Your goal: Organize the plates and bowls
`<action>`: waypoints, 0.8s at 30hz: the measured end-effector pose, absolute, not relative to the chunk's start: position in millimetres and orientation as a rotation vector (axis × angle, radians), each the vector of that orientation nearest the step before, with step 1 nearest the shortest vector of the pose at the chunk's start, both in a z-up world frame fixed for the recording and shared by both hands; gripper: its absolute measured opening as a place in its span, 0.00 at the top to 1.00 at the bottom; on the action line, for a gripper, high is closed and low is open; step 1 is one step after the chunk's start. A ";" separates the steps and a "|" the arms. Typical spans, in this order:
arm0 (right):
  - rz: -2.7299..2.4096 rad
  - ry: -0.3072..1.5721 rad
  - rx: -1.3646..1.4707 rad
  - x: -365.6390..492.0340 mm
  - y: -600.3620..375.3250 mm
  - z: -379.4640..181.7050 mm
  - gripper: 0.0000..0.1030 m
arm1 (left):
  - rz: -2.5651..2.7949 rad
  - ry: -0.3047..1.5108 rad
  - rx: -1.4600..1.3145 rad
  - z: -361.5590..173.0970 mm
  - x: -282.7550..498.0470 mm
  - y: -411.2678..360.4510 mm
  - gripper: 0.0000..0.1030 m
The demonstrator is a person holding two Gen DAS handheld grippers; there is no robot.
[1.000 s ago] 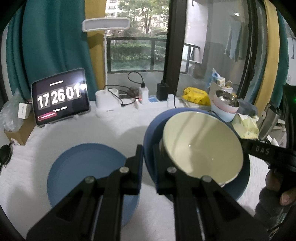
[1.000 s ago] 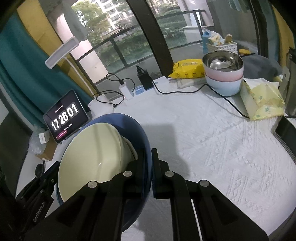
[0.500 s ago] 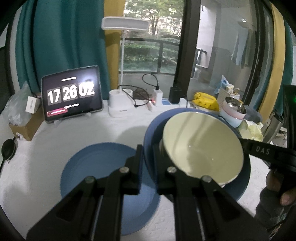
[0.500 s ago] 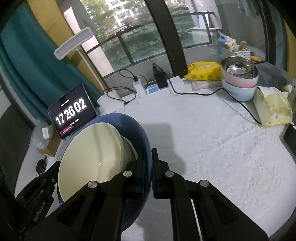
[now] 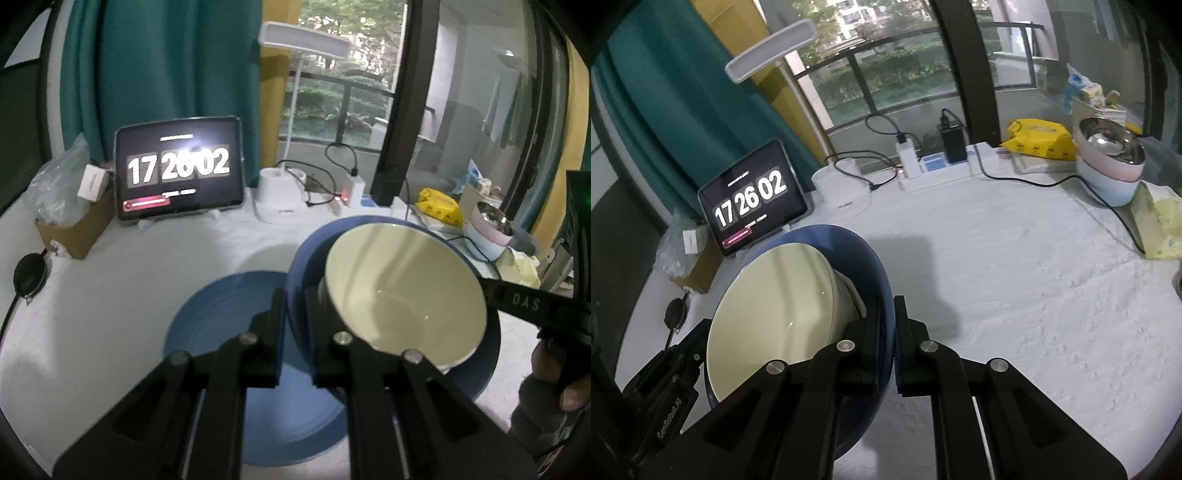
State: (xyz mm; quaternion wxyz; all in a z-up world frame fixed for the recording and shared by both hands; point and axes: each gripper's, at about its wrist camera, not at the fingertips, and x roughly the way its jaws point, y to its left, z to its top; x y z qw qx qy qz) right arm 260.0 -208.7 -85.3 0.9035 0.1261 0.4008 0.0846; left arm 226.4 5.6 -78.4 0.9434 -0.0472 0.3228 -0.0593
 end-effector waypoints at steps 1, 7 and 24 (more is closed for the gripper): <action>0.179 0.832 0.257 261.2 -205.2 -86.1 0.93 | -0.116 0.659 -0.099 -79.2 226.7 8.6 0.91; 0.200 0.849 0.243 270.1 -184.3 -91.3 0.93 | -0.089 0.668 -0.111 -85.4 230.7 28.2 0.91; 0.248 0.909 0.225 295.6 -144.3 -115.0 0.92 | -0.022 0.686 -0.116 -98.0 245.8 61.5 0.91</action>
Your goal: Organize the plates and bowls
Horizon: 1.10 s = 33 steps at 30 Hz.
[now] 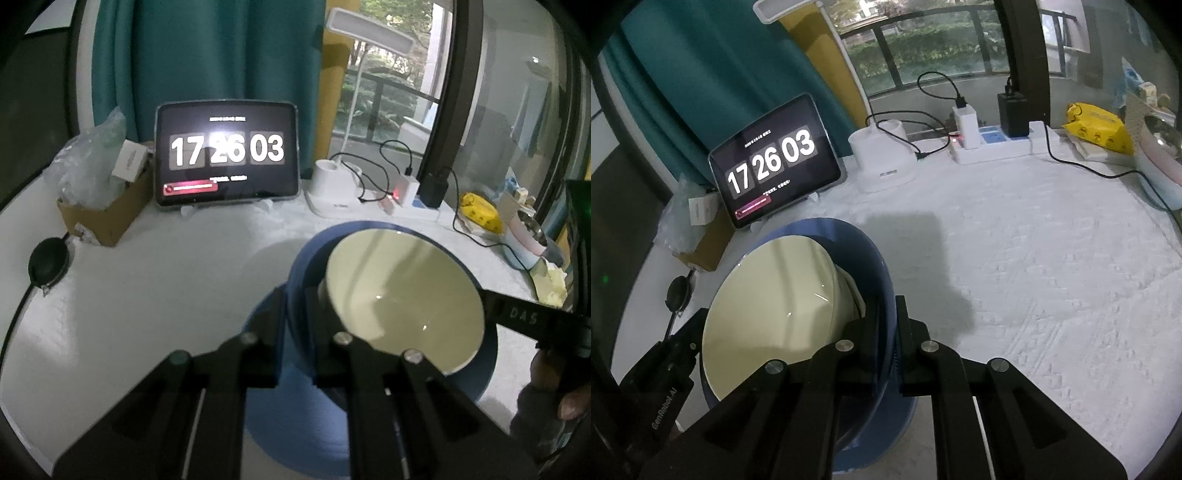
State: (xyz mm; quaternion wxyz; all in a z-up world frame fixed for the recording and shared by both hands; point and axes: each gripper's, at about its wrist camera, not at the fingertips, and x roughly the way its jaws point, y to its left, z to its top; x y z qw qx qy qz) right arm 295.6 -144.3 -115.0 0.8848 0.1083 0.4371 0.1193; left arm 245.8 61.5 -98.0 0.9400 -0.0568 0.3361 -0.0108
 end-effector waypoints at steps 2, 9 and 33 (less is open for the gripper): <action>0.248 0.920 0.228 297.8 -144.2 -117.9 0.92 | -0.023 0.684 -0.112 -97.7 246.3 61.3 0.91; 0.233 0.919 0.197 296.5 -143.2 -122.0 0.90 | 0.005 0.670 -0.044 -99.4 247.6 50.8 0.91; 0.204 0.882 0.165 278.0 -161.3 -107.5 0.69 | 0.031 0.673 -0.047 -93.2 237.6 52.6 0.63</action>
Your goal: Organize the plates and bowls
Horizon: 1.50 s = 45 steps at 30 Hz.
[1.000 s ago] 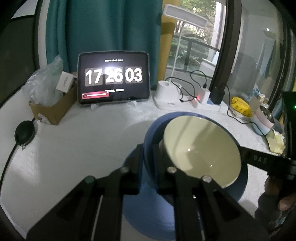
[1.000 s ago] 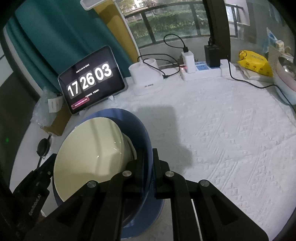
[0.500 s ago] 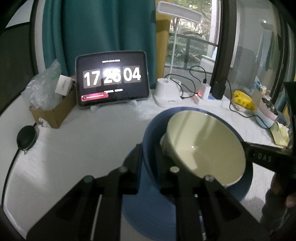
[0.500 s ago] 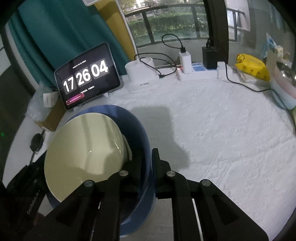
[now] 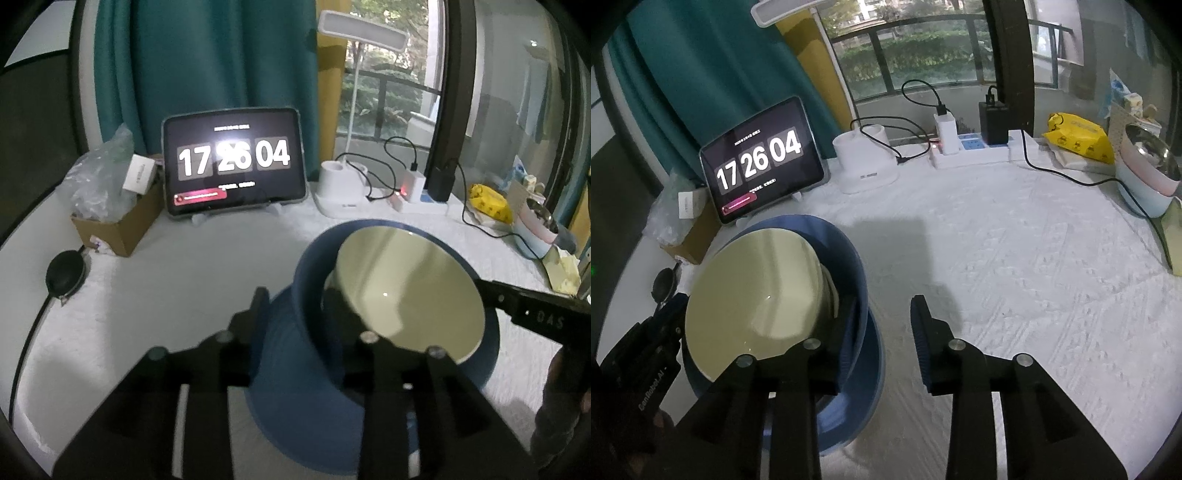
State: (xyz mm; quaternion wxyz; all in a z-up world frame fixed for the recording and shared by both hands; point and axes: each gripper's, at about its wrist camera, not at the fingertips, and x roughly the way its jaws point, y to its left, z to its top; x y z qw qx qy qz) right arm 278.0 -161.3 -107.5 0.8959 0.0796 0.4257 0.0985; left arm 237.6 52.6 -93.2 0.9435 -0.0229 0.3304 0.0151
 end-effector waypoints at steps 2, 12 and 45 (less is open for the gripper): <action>0.206 0.876 0.163 274.6 -162.6 -105.3 0.69 | 0.046 0.664 -0.049 -91.0 233.1 53.7 0.57; 0.193 0.842 0.159 254.3 -171.7 -93.1 0.68 | 0.043 0.630 -0.054 -79.2 212.1 48.4 0.53; 0.069 0.672 0.091 152.9 -223.7 -50.9 0.67 | -0.131 0.473 0.033 -25.6 118.1 -19.7 0.10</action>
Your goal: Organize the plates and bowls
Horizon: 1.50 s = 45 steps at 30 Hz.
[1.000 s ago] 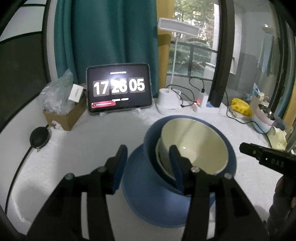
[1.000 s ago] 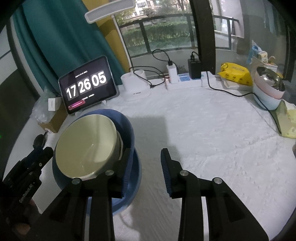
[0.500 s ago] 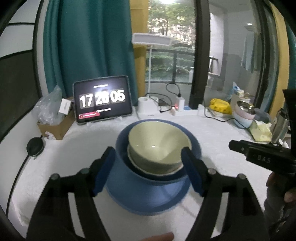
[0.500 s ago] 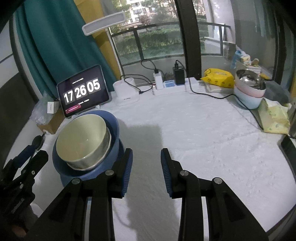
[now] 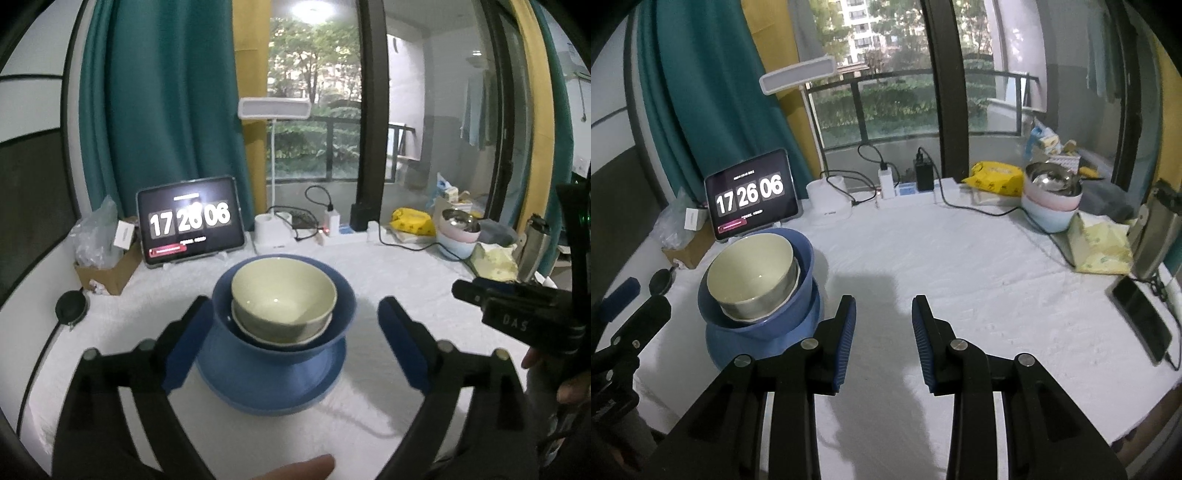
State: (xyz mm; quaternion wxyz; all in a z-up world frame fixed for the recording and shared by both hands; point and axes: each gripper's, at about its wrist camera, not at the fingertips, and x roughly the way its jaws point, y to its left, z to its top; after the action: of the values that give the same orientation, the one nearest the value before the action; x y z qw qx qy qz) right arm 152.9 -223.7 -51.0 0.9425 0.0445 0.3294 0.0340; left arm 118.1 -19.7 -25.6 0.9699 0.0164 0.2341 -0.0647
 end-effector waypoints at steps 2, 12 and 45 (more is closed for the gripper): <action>0.061 0.653 0.084 145.7 -226.2 -46.3 0.67 | -0.137 0.459 0.036 -21.6 112.8 -20.6 0.09; 0.024 0.545 0.027 111.9 -234.7 -19.4 0.57 | -0.151 0.391 0.036 -3.3 88.7 -22.5 0.09; -0.020 0.363 0.040 52.0 -258.1 48.3 0.48 | -0.136 0.223 0.015 49.1 47.4 -0.6 0.09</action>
State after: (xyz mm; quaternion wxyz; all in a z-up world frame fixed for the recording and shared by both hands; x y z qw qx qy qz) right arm 52.0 -258.1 48.3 0.9833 0.0197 0.1806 -0.0101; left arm 47.4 -0.6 49.1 0.9914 0.0077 0.1112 -0.0680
